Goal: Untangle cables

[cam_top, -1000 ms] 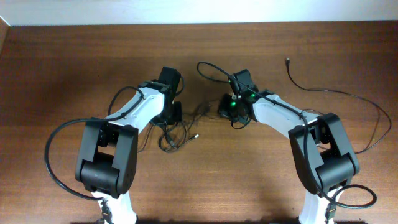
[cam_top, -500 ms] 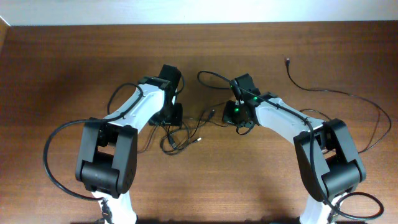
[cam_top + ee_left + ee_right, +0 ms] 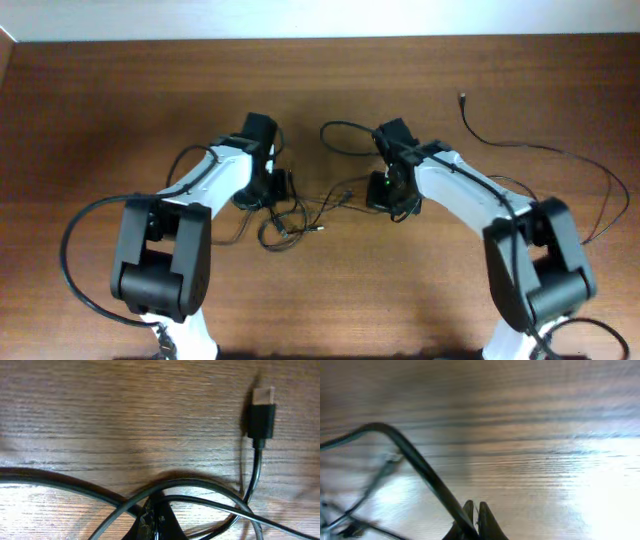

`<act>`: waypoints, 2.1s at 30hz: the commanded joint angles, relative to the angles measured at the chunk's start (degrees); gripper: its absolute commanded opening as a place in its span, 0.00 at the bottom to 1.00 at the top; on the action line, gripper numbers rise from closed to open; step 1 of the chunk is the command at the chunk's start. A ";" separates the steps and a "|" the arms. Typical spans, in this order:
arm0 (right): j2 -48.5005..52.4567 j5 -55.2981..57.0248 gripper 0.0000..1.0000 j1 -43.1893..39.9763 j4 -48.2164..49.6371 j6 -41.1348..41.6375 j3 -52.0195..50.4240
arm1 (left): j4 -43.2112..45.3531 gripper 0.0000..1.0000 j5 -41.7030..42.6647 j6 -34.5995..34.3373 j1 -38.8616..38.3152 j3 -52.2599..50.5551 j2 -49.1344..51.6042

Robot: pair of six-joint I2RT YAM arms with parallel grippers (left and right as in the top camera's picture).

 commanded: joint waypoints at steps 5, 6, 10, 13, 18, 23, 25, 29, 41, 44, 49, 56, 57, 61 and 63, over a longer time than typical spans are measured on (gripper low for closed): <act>-18.38 7.93 0.04 -1.25 -14.88 -5.09 13.33 | -1.88 0.00 -3.54 -8.96 8.52 -2.54 2.23; -20.13 9.42 0.04 -1.25 -17.20 -5.29 15.72 | -1.88 0.00 -3.54 -8.96 8.52 -2.54 2.23; -27.15 10.47 0.04 -1.25 -21.81 -7.61 24.24 | -1.86 0.00 -3.54 -8.96 8.52 -2.54 2.23; -30.40 10.21 0.04 -1.25 -22.75 -7.58 24.65 | -1.86 0.04 -2.23 -8.92 8.52 -2.54 2.23; -27.50 0.42 0.32 -1.25 -26.25 -7.58 24.50 | -1.09 0.00 4.15 -1.73 8.52 -2.51 2.23; -21.75 -5.53 0.52 -1.25 -27.50 -7.65 17.64 | 0.26 0.00 26.99 15.28 8.72 -2.01 2.08; -21.09 -8.31 0.57 -1.22 -25.14 -9.49 12.61 | -0.22 0.00 41.92 22.86 9.86 -2.01 2.08; -20.96 -25.55 0.64 -1.20 -4.74 -10.80 -5.95 | 1.75 0.00 63.08 24.79 16.20 -2.01 2.08; -18.40 -32.17 0.50 4.87 34.62 -7.65 -22.32 | 1.77 0.00 69.51 30.60 15.96 -2.29 2.08; -18.40 -29.29 0.57 7.21 36.72 -8.66 -22.34 | 1.22 0.00 74.84 30.53 13.84 -2.32 2.08; -18.40 -13.92 0.71 14.27 38.99 -8.63 -22.34 | 1.09 0.00 76.30 23.06 12.15 -2.32 2.08; -13.99 -5.99 0.69 20.15 45.70 -8.39 -22.34 | 0.66 0.00 76.81 23.02 12.15 -2.32 2.08; -11.87 -6.03 0.62 20.13 46.51 -8.39 -22.34 | 0.66 0.00 76.78 23.02 12.17 -2.32 2.08; -10.95 -10.01 0.04 20.13 49.13 -7.72 -22.21 | 1.22 0.02 75.49 23.04 12.20 -2.32 2.08; -14.80 -16.26 0.04 20.09 49.37 -7.54 -20.61 | 3.54 0.22 72.24 23.04 12.20 -2.32 2.08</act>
